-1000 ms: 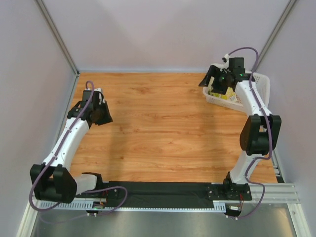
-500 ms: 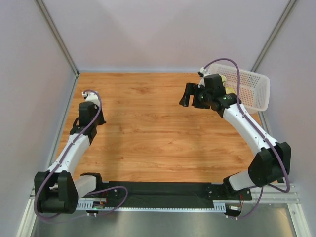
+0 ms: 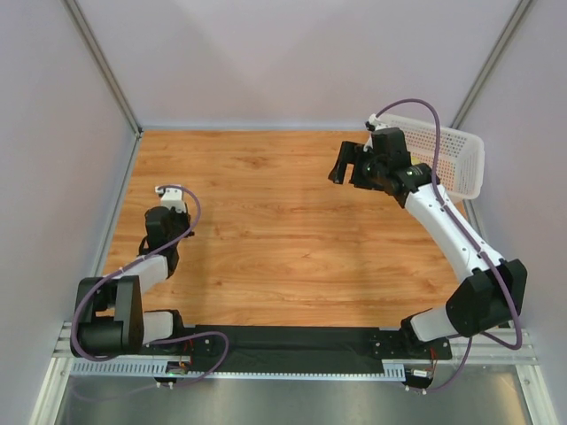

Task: Roll the towels
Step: Place the rolled towel into the container

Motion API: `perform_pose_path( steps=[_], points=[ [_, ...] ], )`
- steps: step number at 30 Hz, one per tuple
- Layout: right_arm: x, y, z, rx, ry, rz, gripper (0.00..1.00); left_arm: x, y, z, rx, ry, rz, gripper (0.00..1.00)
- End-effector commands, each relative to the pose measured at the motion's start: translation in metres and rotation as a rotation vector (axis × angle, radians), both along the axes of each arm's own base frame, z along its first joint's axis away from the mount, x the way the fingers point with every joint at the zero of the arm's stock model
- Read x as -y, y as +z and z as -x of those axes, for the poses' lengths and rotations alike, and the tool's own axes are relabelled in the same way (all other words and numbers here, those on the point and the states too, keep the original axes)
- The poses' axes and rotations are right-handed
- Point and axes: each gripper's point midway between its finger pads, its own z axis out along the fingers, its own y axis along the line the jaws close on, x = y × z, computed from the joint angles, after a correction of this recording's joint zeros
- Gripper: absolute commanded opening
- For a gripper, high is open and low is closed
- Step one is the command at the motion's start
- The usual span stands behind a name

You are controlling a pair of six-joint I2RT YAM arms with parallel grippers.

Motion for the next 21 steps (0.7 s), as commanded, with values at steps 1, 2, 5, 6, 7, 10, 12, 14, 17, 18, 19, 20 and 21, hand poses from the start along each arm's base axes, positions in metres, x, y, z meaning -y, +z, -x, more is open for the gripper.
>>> perform_pose_path(
  steps=[1, 2, 5, 6, 7, 10, 12, 14, 17, 18, 19, 20, 21],
  points=[
    [0.006, 0.030, -0.010, 0.064, -0.054, 0.007, 0.92, 0.013, 0.055, -0.029, 0.308, -0.109, -0.029, 0.20],
    [0.009, 0.035, -0.010, 0.078, -0.066, 0.013, 0.92, 0.013, 0.050, -0.027, 0.275, -0.113, -0.026, 0.21],
    [0.021, 0.037, -0.012, 0.096, -0.110, 0.054, 0.96, 0.015, 0.047, -0.024, 0.276, -0.122, -0.024, 0.23],
    [0.022, 0.035, -0.012, 0.090, -0.114, 0.056, 0.99, 0.016, 0.043, -0.021, 0.255, -0.126, -0.020, 0.31],
    [0.023, 0.034, -0.012, 0.084, -0.118, 0.053, 1.00, 0.016, 0.044, -0.021, 0.279, -0.123, -0.023, 0.35],
    [0.021, 0.037, -0.010, 0.091, -0.103, 0.031, 1.00, 0.013, 0.033, -0.012, 0.306, -0.090, -0.039, 0.54],
    [0.024, 0.041, -0.008, 0.108, -0.111, 0.021, 1.00, 0.016, 0.030, -0.011, 0.291, -0.093, -0.039, 0.99],
    [0.031, 0.045, -0.007, 0.118, -0.130, 0.020, 1.00, 0.015, 0.034, -0.013, 0.297, -0.099, -0.064, 1.00],
    [0.040, 0.048, -0.002, 0.131, -0.154, 0.017, 1.00, 0.015, 0.041, -0.015, 0.316, -0.099, -0.062, 0.99],
    [0.043, 0.049, 0.001, 0.144, -0.160, 0.012, 1.00, 0.015, 0.041, -0.014, 0.325, -0.099, -0.061, 1.00],
    [0.044, 0.049, 0.003, 0.151, -0.163, 0.008, 1.00, 0.015, 0.040, -0.015, 0.331, -0.096, -0.062, 1.00],
    [0.044, 0.050, 0.006, 0.159, -0.161, 0.000, 1.00, 0.014, 0.043, -0.016, 0.340, -0.095, -0.063, 1.00],
    [0.044, 0.053, 0.005, 0.179, -0.164, -0.012, 1.00, 0.016, 0.037, -0.014, 0.311, -0.103, -0.059, 1.00]
  ],
)
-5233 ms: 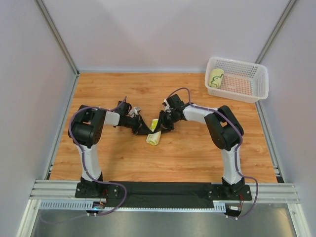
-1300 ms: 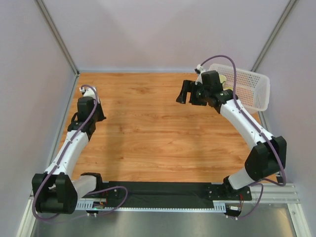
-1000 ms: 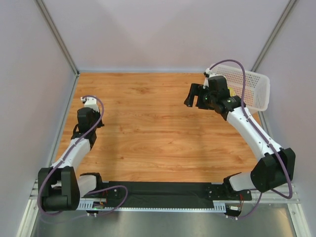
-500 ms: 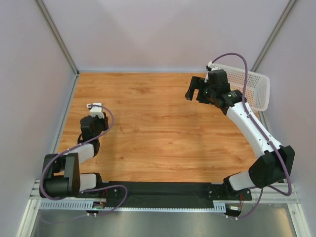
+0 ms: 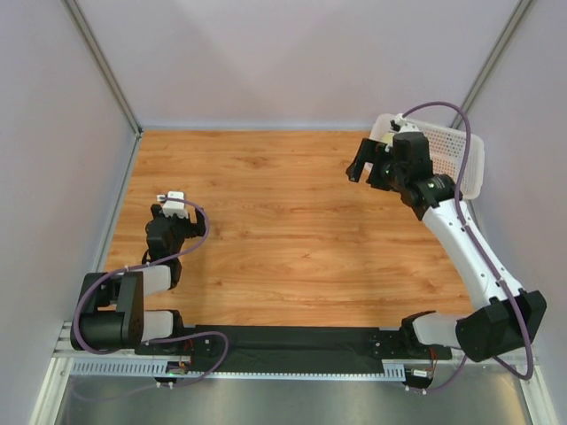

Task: Roll the towels
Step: Place the rolled towel into the container

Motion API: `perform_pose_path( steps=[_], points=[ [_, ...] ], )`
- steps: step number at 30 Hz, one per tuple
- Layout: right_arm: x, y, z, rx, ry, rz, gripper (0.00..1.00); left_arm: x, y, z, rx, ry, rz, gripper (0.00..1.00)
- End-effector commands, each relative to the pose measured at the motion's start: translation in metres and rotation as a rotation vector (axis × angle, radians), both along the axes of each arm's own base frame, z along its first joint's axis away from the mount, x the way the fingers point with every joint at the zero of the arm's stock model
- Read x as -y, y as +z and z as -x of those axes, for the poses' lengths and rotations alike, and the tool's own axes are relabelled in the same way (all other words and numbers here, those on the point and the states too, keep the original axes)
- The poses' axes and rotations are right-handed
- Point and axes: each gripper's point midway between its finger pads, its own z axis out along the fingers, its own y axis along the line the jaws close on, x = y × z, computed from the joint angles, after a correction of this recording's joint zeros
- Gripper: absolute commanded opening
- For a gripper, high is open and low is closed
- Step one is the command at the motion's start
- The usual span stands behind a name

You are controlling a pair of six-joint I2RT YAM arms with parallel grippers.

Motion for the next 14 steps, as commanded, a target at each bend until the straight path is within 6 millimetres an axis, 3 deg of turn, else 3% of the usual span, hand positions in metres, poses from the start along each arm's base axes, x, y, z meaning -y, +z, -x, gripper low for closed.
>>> perform_pose_path(
  steps=[1, 14],
  points=[
    [0.007, 0.019, 0.005, 0.097, -0.035, -0.037, 1.00, 0.002, 0.022, -0.008, 0.082, -0.017, -0.017, 1.00],
    [0.027, 0.028, 0.004, 0.207, -0.138, -0.018, 1.00, 0.002, 0.023, -0.008, 0.091, -0.014, -0.016, 1.00]
  ],
)
